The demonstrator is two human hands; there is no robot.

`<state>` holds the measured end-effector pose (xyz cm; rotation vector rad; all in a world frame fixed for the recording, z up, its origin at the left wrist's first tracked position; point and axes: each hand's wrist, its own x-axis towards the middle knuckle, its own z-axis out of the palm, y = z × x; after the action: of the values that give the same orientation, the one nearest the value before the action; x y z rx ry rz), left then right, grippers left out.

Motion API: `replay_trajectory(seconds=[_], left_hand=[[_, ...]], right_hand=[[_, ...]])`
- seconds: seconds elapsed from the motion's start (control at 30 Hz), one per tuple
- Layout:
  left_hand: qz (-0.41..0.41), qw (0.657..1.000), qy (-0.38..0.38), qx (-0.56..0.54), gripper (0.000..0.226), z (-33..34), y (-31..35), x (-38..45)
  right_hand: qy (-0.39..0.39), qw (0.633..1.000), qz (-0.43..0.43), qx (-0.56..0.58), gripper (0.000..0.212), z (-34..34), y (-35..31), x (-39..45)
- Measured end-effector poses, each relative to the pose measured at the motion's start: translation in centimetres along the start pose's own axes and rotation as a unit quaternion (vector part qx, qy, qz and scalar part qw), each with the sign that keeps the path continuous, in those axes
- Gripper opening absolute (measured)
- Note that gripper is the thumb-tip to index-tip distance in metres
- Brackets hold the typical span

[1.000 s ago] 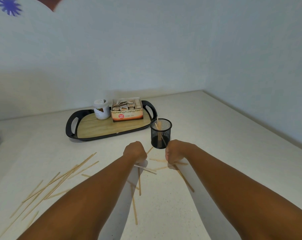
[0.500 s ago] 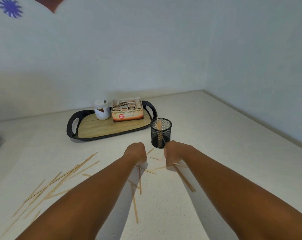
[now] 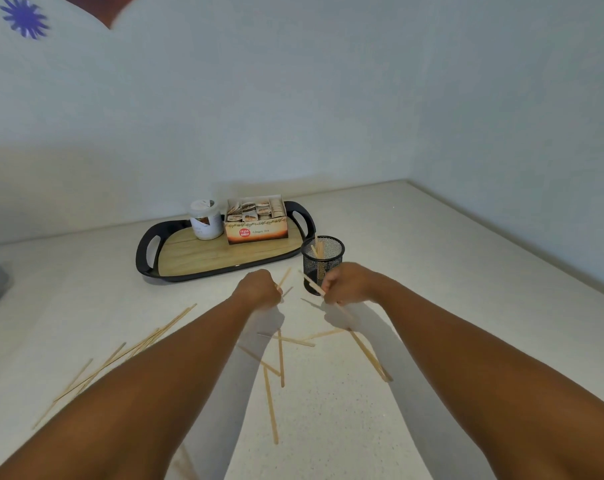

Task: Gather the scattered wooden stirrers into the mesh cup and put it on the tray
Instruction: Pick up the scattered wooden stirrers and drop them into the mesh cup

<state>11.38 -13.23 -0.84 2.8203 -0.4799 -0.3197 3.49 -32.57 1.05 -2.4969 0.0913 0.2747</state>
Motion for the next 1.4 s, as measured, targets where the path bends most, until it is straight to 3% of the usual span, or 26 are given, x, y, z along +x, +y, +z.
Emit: replay_trajectory(seconds=[0.27, 0.5, 0.73, 0.83, 1.2, 1.4], left_hand=[[0.037, 0.986, 0.059, -0.151, 0.013, -4.9, 0.7, 0.8], [0.120, 0.954, 0.153, -0.230, 0.014, -8.4, 3.9, 1.9], [0.151, 0.917, 0.207, -0.305, 0.010, -9.0, 6.7, 2.9], [0.151, 0.911, 0.219, -0.314, 0.013, -8.2, 7.3, 3.4], [0.083, 0.940, 0.154, -0.293, 0.031, -5.3, 6.5, 4.3], [0.064, 0.934, 0.156, -0.314, 0.015, -4.8, 4.7, 3.4]], right_hand=[[0.074, 0.970, -0.041, 0.226, 0.010, -3.1, -1.8, -0.7], [0.223, 0.927, -0.044, 0.299, 0.010, -4.8, -2.8, 0.7], [0.317, 0.894, -0.013, 0.317, 0.009, -5.1, -2.9, 2.7], [0.337, 0.898, -0.002, 0.284, 0.007, -4.9, -2.7, 2.9], [0.294, 0.945, 0.016, 0.140, 0.023, -4.2, -2.3, 2.7], [0.288, 0.947, -0.014, 0.143, 0.019, -4.0, -2.5, 2.0]])
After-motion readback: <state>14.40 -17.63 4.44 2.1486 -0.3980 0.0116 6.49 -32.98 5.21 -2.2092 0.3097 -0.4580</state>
